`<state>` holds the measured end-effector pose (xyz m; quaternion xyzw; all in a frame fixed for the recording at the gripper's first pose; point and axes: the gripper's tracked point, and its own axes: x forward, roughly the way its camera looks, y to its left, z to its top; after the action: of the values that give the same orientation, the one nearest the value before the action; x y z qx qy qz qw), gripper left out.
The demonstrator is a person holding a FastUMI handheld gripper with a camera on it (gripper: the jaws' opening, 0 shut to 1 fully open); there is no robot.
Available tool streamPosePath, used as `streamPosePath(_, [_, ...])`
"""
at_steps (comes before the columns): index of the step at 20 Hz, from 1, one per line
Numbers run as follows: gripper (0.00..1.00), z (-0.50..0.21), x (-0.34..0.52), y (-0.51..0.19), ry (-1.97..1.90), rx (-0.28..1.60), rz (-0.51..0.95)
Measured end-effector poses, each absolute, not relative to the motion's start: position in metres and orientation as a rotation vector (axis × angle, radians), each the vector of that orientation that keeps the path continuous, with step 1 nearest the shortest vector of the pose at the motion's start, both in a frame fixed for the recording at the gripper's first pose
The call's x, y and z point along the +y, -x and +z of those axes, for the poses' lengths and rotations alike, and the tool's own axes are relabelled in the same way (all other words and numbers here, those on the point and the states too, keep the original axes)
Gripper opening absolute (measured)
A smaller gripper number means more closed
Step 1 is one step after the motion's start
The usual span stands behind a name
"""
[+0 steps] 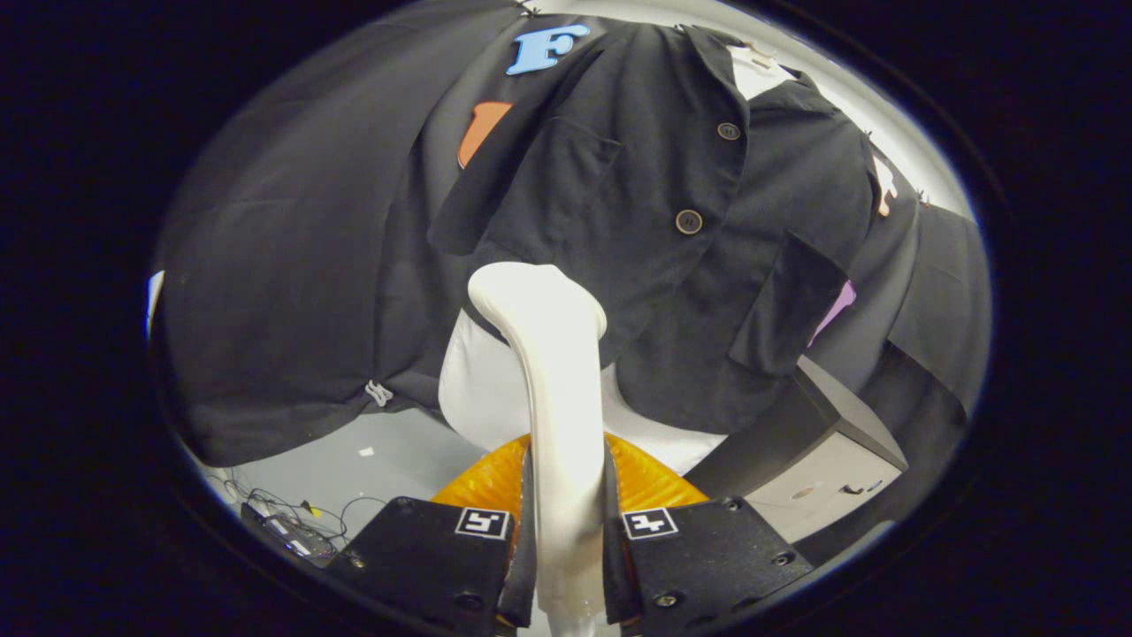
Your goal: Iron the clothes twice with a garment steamer, once on the left side and once on the right side.
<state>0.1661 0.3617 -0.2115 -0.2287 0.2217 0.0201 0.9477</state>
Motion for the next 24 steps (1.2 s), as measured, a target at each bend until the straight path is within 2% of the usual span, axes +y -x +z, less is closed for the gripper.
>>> streamPosePath(8, [0.33,-0.222,0.32,-0.113,0.341,0.58,0.046])
streamPosePath(17, [0.33,-0.19,0.224,-0.079,0.206,0.593,-0.072])
streamPosePath(24, [0.33,-0.157,0.154,-0.05,0.086,0.573,-0.111])
